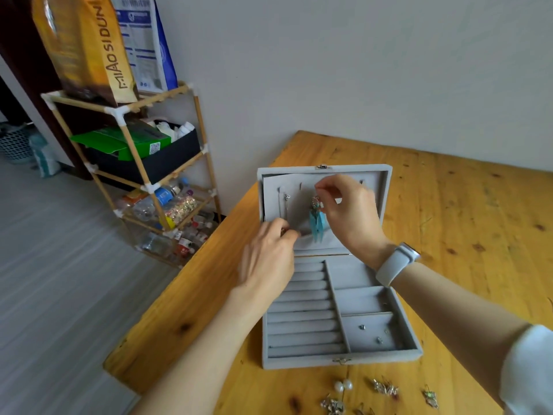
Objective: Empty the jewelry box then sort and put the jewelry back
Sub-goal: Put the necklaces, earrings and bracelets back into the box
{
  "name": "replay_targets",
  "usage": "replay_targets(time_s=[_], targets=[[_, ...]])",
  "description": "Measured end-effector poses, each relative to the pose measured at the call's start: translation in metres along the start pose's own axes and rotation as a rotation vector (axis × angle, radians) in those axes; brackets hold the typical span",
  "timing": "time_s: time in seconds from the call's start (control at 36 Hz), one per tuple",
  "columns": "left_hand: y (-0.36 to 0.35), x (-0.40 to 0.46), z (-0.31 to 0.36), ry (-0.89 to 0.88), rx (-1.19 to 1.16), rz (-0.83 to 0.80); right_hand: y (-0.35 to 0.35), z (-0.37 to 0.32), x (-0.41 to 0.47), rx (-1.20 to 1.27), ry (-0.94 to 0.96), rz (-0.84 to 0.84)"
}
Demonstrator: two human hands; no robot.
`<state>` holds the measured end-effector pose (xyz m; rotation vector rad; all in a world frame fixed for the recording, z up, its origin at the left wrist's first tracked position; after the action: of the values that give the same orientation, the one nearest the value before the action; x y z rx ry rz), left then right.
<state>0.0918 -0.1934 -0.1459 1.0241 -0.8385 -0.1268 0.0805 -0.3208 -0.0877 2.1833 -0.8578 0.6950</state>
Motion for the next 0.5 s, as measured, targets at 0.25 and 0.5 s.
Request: replay_targets(time_s=[0.25,0.5], targets=[[0.002,-0.006,-0.002,-0.027,-0.039,0.031,-0.010,0.013,-0.002,-0.217,-0.041,-0.049],[-0.005,-0.010,-0.005,0.003,-0.121,0.025,0.024,-0.001,0.008,0.029,-0.117,0.137]])
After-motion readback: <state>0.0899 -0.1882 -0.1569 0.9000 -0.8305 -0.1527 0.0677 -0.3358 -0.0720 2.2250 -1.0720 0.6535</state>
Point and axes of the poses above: each hand's wrist, its own x-axis towards the middle knuckle, its own y-axis out of the back of the hand, z = x × y, the point moved 8 cm from there along x, towards the middle knuckle, and after that the axes turned 8 degrees about z, right-handed, at the moved point
